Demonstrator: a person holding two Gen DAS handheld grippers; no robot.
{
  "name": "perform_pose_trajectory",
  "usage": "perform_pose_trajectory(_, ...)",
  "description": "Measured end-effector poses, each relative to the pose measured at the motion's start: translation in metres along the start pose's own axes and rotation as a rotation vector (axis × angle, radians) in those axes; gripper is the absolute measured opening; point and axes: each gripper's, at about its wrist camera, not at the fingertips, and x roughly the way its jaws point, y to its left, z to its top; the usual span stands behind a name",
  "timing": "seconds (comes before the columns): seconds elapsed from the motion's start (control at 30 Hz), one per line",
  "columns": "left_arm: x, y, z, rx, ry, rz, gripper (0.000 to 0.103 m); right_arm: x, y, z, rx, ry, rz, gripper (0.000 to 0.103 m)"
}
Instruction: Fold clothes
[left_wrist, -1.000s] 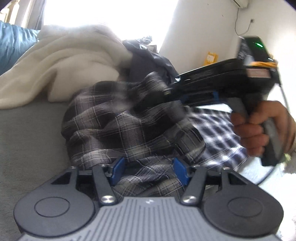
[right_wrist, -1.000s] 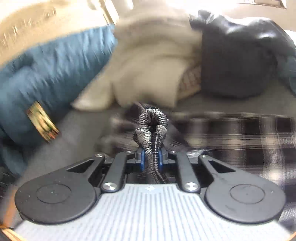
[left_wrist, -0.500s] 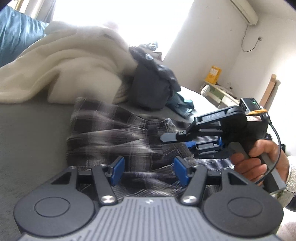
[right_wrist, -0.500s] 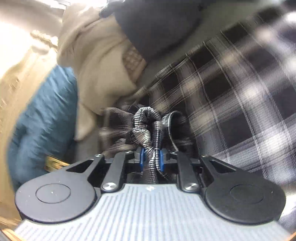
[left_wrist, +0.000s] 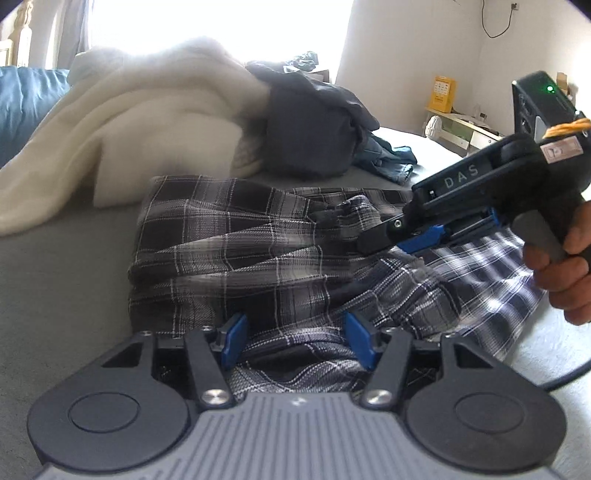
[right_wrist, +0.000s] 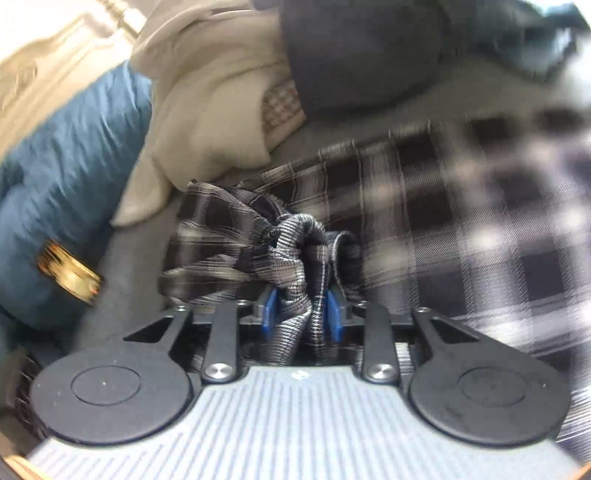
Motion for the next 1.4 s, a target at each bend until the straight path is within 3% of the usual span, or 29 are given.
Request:
perform_pose_trajectory(0.07, 0.0, 0.0, -0.001, 0.001, 0.001, -0.001, 0.059, -0.002, 0.003, -0.002, -0.048, -0.014, -0.055, 0.048)
perform_pose_trajectory(0.33, 0.001, 0.002, -0.002, 0.015, 0.002, 0.005, 0.059, 0.0, -0.012, -0.011, -0.013, -0.004, -0.055, 0.052)
perform_pose_trajectory(0.5, 0.002, 0.001, -0.004, 0.016, 0.0, 0.006, 0.059, 0.002, -0.019, -0.014, 0.001, 0.01, -0.023, 0.053)
perform_pose_trajectory(0.83, 0.003, 0.002, -0.006, 0.017, -0.005, 0.005, 0.06, 0.013, -0.004, -0.009, 0.009, 0.005, -0.005, 0.044)
perform_pose_trajectory(0.97, 0.003, 0.002, -0.007, 0.019, -0.008, 0.004, 0.06, 0.012, 0.015, -0.01, -0.086, -0.037, -0.017, 0.039)
perform_pose_trajectory(1.07, 0.004, 0.002, -0.006, 0.015, -0.005, 0.001, 0.06, 0.014, 0.026, -0.012, -0.15, -0.055, -0.033, 0.04)
perform_pose_trajectory(1.4, 0.004, 0.001, -0.004, 0.025, 0.004, 0.01, 0.06, 0.013, 0.021, -0.01, -0.137, -0.077, -0.058, 0.048)
